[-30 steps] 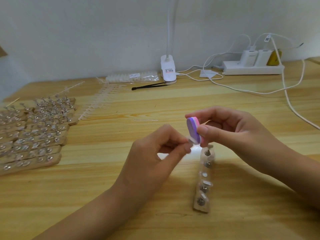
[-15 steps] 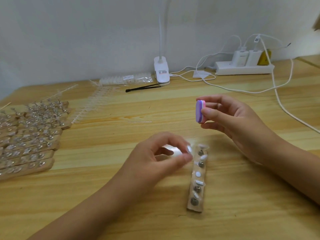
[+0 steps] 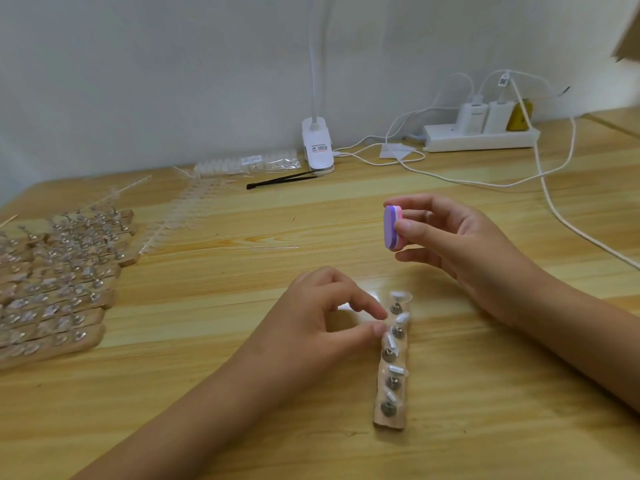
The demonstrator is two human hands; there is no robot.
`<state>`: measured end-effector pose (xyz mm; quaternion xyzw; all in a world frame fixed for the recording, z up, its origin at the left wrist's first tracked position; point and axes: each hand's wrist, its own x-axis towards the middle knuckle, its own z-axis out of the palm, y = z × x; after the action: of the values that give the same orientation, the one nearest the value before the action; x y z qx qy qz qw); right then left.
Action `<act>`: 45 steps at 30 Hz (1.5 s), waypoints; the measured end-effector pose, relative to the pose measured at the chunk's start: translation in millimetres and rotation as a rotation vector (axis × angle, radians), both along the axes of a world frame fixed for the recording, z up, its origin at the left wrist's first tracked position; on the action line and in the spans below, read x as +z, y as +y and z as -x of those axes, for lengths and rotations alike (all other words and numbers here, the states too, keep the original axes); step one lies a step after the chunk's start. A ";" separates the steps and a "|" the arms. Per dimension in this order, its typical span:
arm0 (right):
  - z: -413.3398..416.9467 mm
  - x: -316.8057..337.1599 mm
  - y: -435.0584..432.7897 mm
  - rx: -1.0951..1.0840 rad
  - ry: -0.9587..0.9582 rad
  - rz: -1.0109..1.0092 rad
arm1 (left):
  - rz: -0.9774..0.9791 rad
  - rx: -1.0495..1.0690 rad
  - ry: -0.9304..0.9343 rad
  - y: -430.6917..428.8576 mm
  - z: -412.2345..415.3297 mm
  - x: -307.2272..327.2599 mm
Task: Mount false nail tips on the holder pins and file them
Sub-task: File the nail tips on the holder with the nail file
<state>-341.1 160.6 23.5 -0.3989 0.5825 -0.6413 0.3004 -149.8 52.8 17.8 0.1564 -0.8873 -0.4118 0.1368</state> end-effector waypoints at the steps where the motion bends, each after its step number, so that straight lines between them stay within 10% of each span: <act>1: -0.2 0.0 -0.2 0.003 0.001 0.000 | 0.001 -0.009 -0.015 0.6 3.1 -0.3; 22: 1.9 -1.1 -1.8 0.117 -0.118 -0.028 | -0.215 -0.013 -0.010 2.0 11.9 -2.9; 45: -26.8 2.3 8.8 0.195 0.524 0.230 | -0.260 0.126 0.416 -5.0 -4.9 -4.2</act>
<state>-314.3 169.5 25.8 -0.6363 0.5228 -0.5463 0.1528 -144.9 47.8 13.7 0.1393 -0.7681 -0.5366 0.3205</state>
